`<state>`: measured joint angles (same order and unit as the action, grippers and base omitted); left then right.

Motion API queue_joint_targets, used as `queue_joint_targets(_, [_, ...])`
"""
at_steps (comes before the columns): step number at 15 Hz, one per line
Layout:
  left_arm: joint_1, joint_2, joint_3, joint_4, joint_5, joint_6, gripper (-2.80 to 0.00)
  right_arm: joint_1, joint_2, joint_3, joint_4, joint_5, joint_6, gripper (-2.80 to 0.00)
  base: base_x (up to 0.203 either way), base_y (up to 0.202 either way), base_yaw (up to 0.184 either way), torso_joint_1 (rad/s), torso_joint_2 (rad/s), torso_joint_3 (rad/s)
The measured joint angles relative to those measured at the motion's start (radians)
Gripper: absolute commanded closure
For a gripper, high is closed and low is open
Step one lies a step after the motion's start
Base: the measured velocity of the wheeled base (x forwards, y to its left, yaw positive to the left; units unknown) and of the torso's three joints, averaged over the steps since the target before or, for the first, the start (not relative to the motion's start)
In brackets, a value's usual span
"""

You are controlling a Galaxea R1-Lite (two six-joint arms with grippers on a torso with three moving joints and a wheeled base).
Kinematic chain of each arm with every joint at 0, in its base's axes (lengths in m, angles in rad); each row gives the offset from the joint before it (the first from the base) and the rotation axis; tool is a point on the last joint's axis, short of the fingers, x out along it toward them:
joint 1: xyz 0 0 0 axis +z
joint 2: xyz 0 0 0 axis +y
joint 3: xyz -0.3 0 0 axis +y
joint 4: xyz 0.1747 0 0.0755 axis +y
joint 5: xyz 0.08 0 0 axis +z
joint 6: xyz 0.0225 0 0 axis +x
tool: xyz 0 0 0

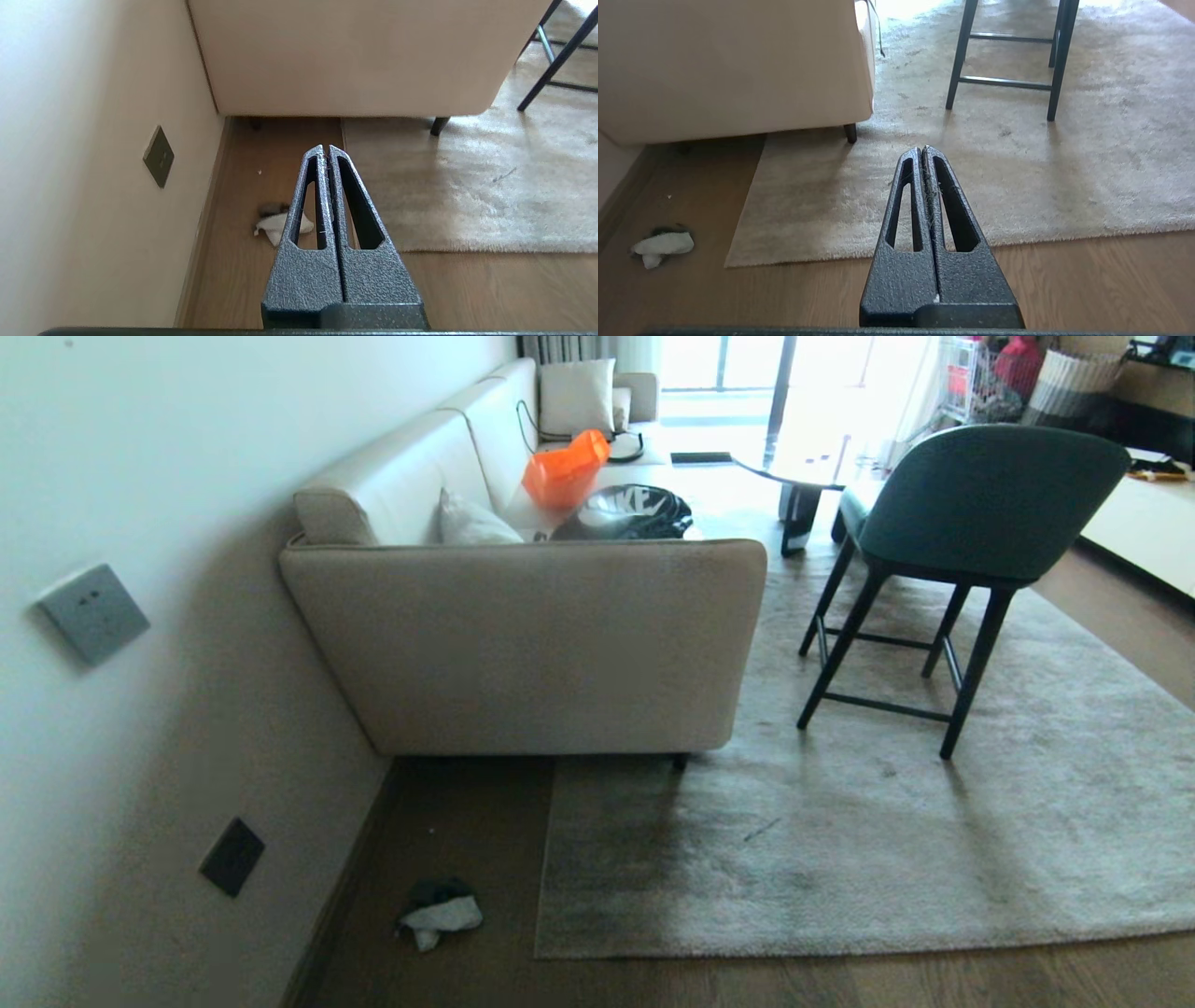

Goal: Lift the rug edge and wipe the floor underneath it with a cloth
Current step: Pick up the rag

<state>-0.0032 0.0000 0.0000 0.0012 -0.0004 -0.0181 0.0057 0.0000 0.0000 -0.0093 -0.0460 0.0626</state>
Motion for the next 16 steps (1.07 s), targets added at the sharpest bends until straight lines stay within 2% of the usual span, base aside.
queue_joint_targets(16, [0.000,0.000,0.000,0.000,-0.001,0.000,0.00,0.000,0.000,0.000,0.001,0.000,0.000,0.00,0.000,0.000,0.000,0.006,0.02,0.025])
